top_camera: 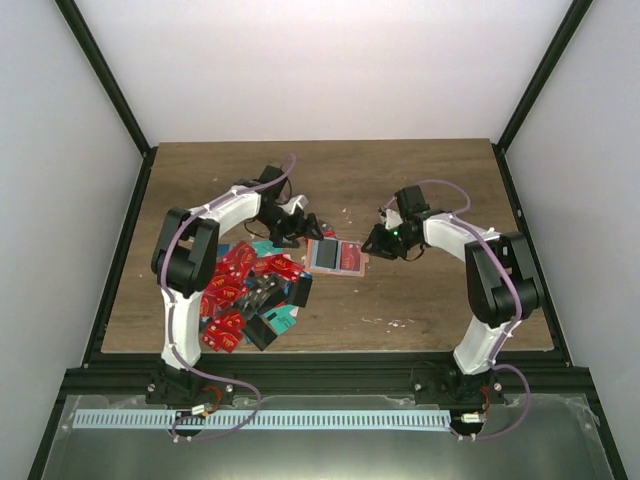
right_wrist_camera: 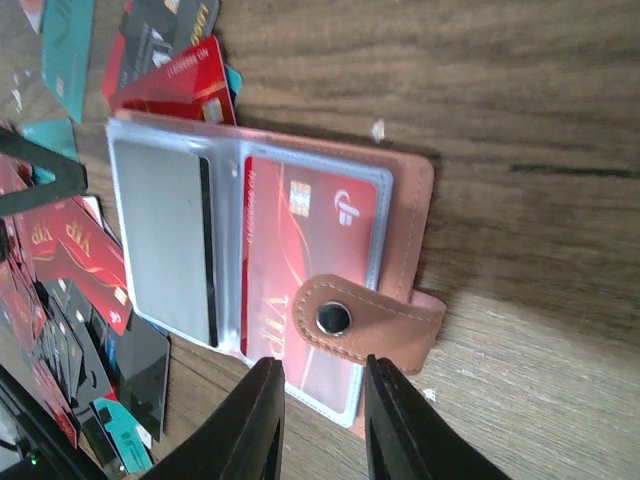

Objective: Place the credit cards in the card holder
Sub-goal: Insert the credit card into the card holder, then close the card holder at the center of the board.

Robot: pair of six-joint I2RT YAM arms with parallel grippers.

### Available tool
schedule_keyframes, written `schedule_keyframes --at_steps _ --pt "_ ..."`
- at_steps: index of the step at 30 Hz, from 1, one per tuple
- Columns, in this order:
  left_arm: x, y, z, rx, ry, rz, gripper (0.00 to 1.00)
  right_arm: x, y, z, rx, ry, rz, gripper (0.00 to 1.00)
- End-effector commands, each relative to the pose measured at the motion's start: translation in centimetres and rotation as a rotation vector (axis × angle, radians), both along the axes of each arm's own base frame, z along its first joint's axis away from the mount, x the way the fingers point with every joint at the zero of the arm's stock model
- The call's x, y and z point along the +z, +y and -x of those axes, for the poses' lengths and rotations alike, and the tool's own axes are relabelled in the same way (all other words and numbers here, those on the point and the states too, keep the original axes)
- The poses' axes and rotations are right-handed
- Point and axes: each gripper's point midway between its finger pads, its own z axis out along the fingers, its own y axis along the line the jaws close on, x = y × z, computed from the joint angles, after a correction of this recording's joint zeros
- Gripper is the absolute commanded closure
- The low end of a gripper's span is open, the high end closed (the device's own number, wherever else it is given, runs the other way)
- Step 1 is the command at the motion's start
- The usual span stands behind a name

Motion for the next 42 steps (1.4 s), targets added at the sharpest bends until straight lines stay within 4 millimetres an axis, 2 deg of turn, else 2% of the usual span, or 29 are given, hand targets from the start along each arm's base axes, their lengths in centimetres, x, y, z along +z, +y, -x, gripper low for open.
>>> schedule_keyframes --at_steps 1,8,12,28,34,42 --pt "-1.5 -1.7 -0.2 -0.054 -0.011 0.082 0.10 -1.7 1.0 1.1 0.011 0.050 -0.042 0.76" --pt "-2.9 -2.1 0.4 -0.048 0.041 0.111 0.13 -3.2 1.3 1.6 -0.002 0.087 -0.067 0.77" --pt "-3.0 -2.2 1.0 -0.043 0.066 0.124 0.15 -3.7 1.5 1.4 -0.003 0.095 -0.074 0.78" --pt "1.9 -3.2 0.9 -0.002 0.036 0.157 0.21 -4.3 1.6 1.2 -0.011 0.101 -0.081 0.81" --pt "2.8 -3.6 0.8 0.023 0.050 0.133 0.25 -4.4 1.6 1.3 -0.010 0.100 -0.082 0.82" --pt "3.7 -5.4 1.2 0.013 0.053 0.122 0.31 -4.0 1.7 1.0 -0.010 0.089 -0.086 0.82"
